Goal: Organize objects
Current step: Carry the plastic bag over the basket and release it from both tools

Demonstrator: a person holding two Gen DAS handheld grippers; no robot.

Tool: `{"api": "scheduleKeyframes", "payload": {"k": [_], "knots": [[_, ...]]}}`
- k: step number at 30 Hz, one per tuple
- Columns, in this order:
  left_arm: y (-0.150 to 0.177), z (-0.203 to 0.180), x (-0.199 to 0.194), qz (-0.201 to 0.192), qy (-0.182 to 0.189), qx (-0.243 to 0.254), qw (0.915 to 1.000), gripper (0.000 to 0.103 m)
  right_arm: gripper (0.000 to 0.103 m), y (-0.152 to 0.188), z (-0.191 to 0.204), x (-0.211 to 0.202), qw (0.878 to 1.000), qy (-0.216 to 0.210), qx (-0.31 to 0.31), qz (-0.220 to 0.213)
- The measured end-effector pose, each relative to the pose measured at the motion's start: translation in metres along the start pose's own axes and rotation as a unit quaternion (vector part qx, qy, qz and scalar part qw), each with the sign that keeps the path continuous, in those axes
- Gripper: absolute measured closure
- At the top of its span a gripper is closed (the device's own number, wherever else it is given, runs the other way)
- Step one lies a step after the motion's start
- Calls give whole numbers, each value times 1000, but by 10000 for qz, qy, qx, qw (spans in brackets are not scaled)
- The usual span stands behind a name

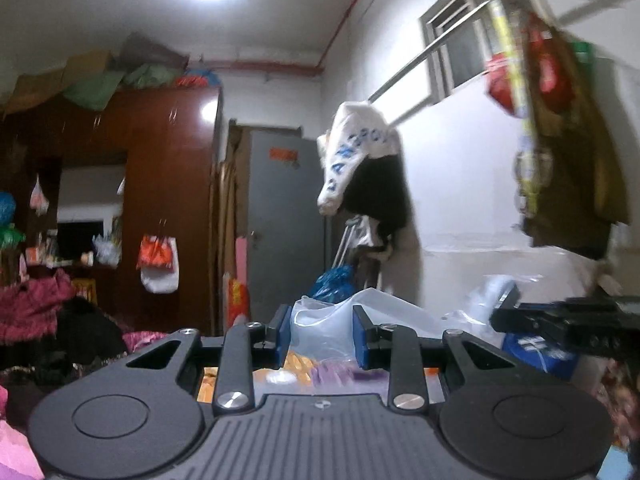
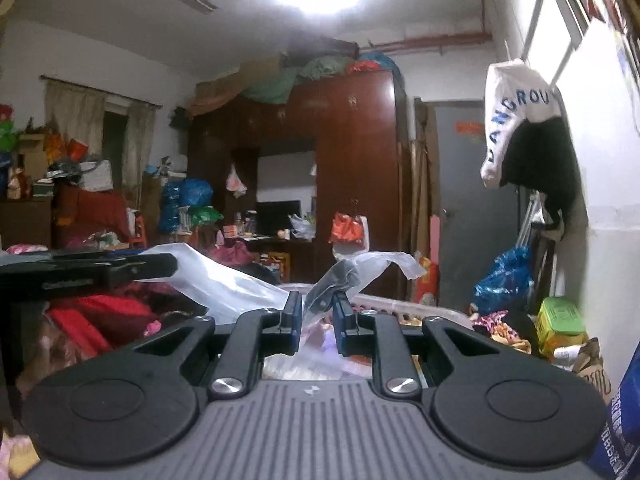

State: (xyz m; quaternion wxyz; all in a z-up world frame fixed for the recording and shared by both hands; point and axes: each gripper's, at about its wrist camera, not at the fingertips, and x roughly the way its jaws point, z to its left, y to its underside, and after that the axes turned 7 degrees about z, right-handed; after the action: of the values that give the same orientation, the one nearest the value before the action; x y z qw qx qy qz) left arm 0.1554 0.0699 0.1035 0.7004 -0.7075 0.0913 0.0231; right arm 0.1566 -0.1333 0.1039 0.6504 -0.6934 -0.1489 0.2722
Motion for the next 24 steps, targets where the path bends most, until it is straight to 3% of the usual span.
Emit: {"api": "scheduleKeyframes", "payload": {"k": [3,8,15,17,18,19,20,21,22,23,24], "knots": [[-15,8,46,419,-54,-180,9989,68,84,-12,-12,33,9995,199,134,227],[-14,12,106,1199,-186,-215,9924,68,85,-7,-29,82,9950,534,287,788],[-5,18,129,1707,-292,-225,9846,67,82,4,-47,98,9888,452,601,1286],[-3,16,127,1789,-301,-94,9834,60,70,4,-50,99,9872,436,665,1385],[-3,15,126,1773,-316,-60,9836,48,66,4,-51,96,9874,480,678,1344],[-3,15,123,1713,-345,-36,9846,41,54,3,-50,93,9878,513,663,1311],[-4,15,119,1618,-367,-30,9861,27,38,3,-50,90,9881,530,672,1282],[-6,15,114,1505,-373,-16,9879,18,28,3,-51,87,9886,547,709,1210],[-7,15,108,1379,-366,13,9898,16,10,3,-52,81,9897,575,729,1092],[-8,14,101,1272,-357,40,9912,15,0,2,-53,80,9904,607,716,1019],[-9,12,95,1212,-338,57,9920,13,0,0,-55,77,9911,635,677,958]]}}
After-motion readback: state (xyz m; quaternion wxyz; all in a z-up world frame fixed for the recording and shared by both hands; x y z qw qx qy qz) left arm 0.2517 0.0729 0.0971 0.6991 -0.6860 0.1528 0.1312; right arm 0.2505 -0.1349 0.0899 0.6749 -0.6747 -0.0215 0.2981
